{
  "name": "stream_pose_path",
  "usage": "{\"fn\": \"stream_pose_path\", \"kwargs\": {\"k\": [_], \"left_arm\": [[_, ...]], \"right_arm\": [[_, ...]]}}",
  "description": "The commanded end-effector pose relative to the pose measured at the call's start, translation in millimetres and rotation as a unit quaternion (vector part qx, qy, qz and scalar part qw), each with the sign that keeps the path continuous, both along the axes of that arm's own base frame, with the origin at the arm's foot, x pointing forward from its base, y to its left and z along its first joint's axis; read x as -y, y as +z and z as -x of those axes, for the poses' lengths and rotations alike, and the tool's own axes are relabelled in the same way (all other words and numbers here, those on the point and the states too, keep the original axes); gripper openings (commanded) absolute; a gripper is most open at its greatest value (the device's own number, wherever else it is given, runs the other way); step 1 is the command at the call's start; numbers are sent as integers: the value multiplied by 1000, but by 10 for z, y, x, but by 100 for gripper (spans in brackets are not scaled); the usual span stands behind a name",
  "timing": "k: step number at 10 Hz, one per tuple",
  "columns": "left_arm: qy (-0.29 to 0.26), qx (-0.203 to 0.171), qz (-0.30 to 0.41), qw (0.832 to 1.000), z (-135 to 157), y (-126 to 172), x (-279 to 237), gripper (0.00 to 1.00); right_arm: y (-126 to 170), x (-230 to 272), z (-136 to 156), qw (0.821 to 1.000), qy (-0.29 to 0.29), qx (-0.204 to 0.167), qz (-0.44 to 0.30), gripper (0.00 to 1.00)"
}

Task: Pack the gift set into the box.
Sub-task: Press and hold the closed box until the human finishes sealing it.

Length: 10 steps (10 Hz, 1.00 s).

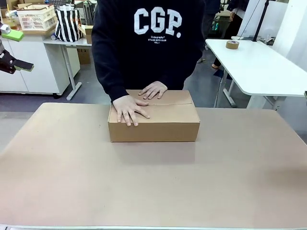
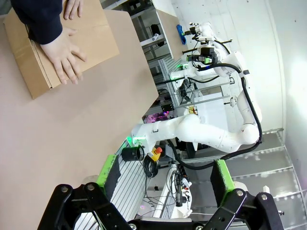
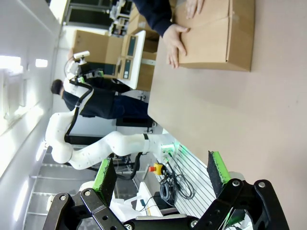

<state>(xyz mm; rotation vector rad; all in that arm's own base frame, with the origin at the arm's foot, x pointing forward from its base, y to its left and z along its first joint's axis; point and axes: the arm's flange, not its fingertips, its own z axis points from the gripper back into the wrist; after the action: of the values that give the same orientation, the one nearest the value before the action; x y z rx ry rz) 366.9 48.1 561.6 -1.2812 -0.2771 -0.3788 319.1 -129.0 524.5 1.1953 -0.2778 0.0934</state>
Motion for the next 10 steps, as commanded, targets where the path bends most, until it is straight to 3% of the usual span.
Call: {"fn": "stream_pose_path", "kwargs": {"k": [1,10], "left_arm": [[-1,0,-3,1000,13,9,-7,100],[-1,0,-3,1000,13,9,-7,100]], "right_arm": [[26,21,-2,1000,4,6,-1,100],[26,21,-2,1000,4,6,-1,100]]}}
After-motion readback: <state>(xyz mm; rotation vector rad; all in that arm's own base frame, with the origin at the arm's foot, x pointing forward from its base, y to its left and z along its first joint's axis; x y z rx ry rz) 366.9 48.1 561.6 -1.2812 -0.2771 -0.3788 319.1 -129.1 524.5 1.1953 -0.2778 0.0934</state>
